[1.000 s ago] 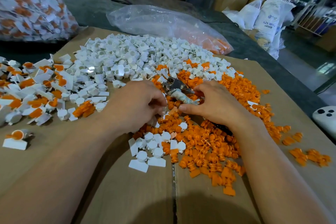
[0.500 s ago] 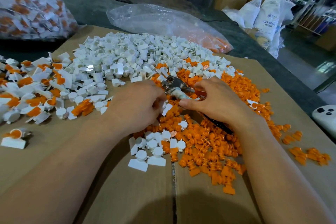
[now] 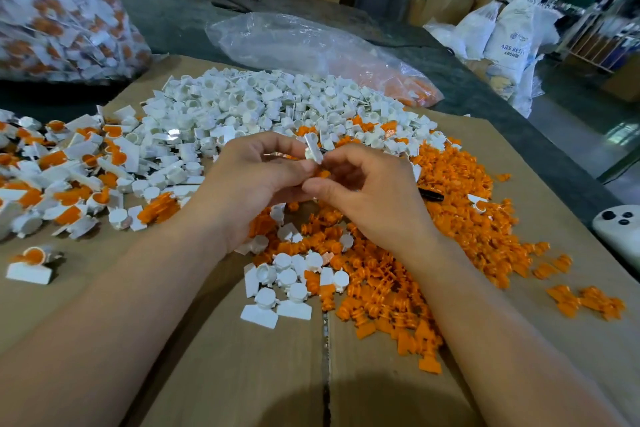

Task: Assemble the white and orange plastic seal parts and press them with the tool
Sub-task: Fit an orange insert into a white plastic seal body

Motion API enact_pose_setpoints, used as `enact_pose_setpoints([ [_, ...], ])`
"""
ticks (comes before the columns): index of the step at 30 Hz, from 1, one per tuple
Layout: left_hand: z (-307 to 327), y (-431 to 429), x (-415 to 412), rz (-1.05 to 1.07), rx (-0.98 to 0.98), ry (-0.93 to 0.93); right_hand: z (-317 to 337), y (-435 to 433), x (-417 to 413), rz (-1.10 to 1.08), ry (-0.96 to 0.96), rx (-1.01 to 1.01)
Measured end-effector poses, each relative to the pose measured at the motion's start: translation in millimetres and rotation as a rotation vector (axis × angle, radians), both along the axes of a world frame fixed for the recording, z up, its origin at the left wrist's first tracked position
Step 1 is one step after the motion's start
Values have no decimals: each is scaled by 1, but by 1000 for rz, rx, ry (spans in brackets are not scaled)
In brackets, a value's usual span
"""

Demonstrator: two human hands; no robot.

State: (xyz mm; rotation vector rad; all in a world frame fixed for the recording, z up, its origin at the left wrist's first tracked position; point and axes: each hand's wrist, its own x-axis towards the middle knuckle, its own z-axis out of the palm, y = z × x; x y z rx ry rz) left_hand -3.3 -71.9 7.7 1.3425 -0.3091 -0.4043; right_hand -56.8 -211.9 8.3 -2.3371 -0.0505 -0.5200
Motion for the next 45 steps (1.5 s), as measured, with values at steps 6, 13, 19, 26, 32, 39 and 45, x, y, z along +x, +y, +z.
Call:
enact_pose_setpoints([
  [6, 1, 0, 4, 35, -62, 88, -2, -1, -1, 1, -55, 77],
  [13, 3, 2, 4, 39, -70, 47, 4, -3, -1, 37, -77, 186],
  [19, 2, 1, 2, 3, -65, 5, 3, 1, -2, 82, -96, 190],
  [26, 3, 3, 1, -66, -120, 57, 3, 1, -3, 75, -134, 173],
  [32, 3, 6, 1, -119, -112, 69, 3, 2, -4, 94, -170, 158],
  [39, 3, 8, 1, -107, -122, 92, 3, 0, -5, 105, -174, 137],
  [45, 3, 11, 3, -110, -124, 105, 5, -3, -5, 158, -201, 65],
])
